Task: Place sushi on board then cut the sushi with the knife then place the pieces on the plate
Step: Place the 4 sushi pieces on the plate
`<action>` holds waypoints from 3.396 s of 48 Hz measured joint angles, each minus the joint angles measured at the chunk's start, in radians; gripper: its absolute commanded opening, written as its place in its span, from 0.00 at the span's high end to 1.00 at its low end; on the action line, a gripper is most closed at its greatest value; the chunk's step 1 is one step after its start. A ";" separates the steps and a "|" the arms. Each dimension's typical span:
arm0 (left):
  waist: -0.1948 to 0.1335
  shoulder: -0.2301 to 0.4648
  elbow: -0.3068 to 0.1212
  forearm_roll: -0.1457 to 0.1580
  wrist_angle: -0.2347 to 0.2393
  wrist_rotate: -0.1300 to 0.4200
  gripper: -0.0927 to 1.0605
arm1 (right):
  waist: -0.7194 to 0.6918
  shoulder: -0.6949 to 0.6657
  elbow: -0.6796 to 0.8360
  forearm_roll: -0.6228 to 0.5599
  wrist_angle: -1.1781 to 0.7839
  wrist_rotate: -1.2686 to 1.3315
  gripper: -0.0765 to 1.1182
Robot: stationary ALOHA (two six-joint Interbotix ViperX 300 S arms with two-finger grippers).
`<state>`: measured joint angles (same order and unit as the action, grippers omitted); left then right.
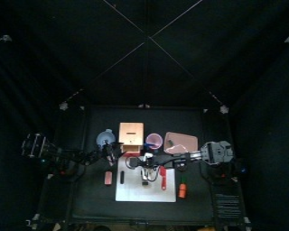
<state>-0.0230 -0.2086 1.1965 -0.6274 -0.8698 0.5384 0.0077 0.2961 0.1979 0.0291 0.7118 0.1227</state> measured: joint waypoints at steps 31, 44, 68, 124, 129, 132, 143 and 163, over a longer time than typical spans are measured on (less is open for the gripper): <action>0.008 0.000 0.006 -0.003 -0.002 0.000 0.15 | 0.002 0.032 0.000 -0.006 -0.011 0.008 0.24; 0.009 0.000 0.011 -0.005 0.006 0.000 0.15 | 0.000 0.031 0.052 -0.003 -0.011 0.025 0.24; 0.012 0.000 0.017 -0.017 0.006 0.000 0.15 | -0.029 -0.023 0.094 -0.009 -0.002 0.026 0.25; 0.025 0.000 -0.008 -0.066 0.008 0.000 0.15 | 0.058 -0.092 0.100 -0.103 0.178 -0.256 0.24; 0.026 0.000 -0.015 -0.092 0.008 -0.002 0.15 | 0.057 -0.092 0.101 -0.106 0.144 -0.316 0.24; 0.026 0.003 -0.021 -0.106 0.008 -0.003 0.15 | 0.055 -0.092 0.104 -0.110 0.121 -0.345 0.24; 0.025 0.017 -0.029 -0.144 0.008 -0.003 0.15 | 0.052 -0.092 0.123 -0.135 0.081 -0.374 0.24; 0.025 0.034 -0.029 -0.155 0.008 -0.003 0.15 | 0.049 -0.054 0.133 -0.147 0.037 -0.374 0.24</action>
<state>0.0015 -0.1749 1.1674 -0.7823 -0.8621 0.5354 0.0568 0.2424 0.3313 -0.1181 0.7486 -0.2516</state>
